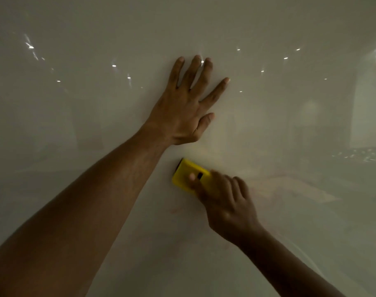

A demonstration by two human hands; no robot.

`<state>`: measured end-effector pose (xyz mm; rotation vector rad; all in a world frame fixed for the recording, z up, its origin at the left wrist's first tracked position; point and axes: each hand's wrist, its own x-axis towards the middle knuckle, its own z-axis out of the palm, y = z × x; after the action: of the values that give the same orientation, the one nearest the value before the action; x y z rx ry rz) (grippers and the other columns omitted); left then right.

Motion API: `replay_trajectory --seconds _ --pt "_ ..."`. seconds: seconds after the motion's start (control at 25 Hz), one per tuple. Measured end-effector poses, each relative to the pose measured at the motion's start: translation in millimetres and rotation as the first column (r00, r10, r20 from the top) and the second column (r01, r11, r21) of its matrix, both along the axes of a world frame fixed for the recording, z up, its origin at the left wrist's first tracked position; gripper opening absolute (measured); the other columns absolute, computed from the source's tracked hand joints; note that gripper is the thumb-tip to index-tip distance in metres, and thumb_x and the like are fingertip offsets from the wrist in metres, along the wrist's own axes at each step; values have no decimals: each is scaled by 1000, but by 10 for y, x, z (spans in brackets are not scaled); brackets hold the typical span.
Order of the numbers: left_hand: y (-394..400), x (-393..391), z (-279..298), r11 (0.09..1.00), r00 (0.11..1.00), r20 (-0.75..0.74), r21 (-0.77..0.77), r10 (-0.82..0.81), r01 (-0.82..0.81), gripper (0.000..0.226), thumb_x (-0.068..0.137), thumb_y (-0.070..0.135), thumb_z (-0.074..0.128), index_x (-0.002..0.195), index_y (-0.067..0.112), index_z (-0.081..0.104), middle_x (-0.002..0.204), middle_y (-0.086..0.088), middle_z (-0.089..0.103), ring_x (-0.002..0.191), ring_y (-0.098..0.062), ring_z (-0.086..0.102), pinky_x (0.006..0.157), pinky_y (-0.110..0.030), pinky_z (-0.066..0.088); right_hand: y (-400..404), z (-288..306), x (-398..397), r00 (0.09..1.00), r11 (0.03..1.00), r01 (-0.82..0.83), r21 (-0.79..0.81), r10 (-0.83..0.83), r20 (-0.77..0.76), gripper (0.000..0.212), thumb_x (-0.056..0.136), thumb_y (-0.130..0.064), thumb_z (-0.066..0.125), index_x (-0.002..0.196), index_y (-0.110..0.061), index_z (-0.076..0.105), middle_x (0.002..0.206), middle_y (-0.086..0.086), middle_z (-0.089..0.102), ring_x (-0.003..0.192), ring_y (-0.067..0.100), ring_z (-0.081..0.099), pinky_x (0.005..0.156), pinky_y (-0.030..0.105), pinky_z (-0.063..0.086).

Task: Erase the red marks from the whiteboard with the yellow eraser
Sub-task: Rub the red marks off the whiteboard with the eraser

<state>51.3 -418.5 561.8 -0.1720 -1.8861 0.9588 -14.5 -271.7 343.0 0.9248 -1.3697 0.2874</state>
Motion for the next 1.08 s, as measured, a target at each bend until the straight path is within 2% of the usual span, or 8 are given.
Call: replay_trajectory --seconds 0.08,0.28,0.44,0.56,0.68,0.84,0.92,1.08 --pt "37 -72 20 1000 999 -18 5 -27 27 73 108 50 25 174 23 6 177 -27 2 163 -51 6 130 -69 4 300 4 -172 998 998 37 48 -35 -55 55 92 -11 68 145 -19 61 122 29 66 105 44 63 85 51 52" --pt "18 -115 2 998 995 -75 -8 -63 63 72 109 51 27 173 23 11 178 -24 6 163 -48 10 130 -67 7 555 97 -342 971 927 144 -346 -65 228 55 102 -24 55 155 -13 44 122 32 59 99 44 55 79 48 41" --pt "21 -114 -23 998 994 -82 2 -65 66 71 110 49 28 173 22 12 178 -23 6 164 -46 9 131 -67 9 327 -87 -239 993 993 21 113 -8 -118 59 94 -21 73 150 -14 54 116 29 68 95 44 66 78 48 50" --pt "24 -112 -33 998 995 -87 3 -56 56 69 110 48 27 173 23 13 178 -22 6 164 -45 8 131 -66 10 690 161 -503 992 967 103 -235 -81 100 50 96 -22 66 145 -15 58 125 27 62 104 45 59 81 51 48" --pt "49 -117 -33 999 995 -87 6 -46 47 68 110 44 25 173 24 12 178 -21 6 164 -46 8 130 -70 9 809 262 -551 917 794 251 -553 -13 398 59 101 -27 54 157 -13 43 123 31 52 105 44 49 81 51 39" --pt "204 -205 -39 998 996 -65 -11 -59 58 72 106 35 25 173 14 10 179 -19 4 166 -41 6 130 -69 8 493 -111 -334 997 993 12 -121 -2 75 72 91 -14 68 158 -18 42 126 26 54 100 44 58 82 49 43" --pt "288 -263 -8 997 997 -31 -17 -72 72 74 105 33 25 172 7 8 179 -20 2 166 -38 4 134 -61 6 686 -126 -457 999 999 16 43 -14 -33 73 85 -13 78 153 -21 52 125 26 63 102 44 64 84 49 48" --pt "399 -346 -41 996 995 -51 40 -84 86 76 104 35 23 172 5 6 179 -19 1 166 -37 3 135 -57 6 1098 77 -649 970 919 156 -363 -74 230 61 95 -19 69 153 -14 48 120 30 62 104 43 58 82 47 45"
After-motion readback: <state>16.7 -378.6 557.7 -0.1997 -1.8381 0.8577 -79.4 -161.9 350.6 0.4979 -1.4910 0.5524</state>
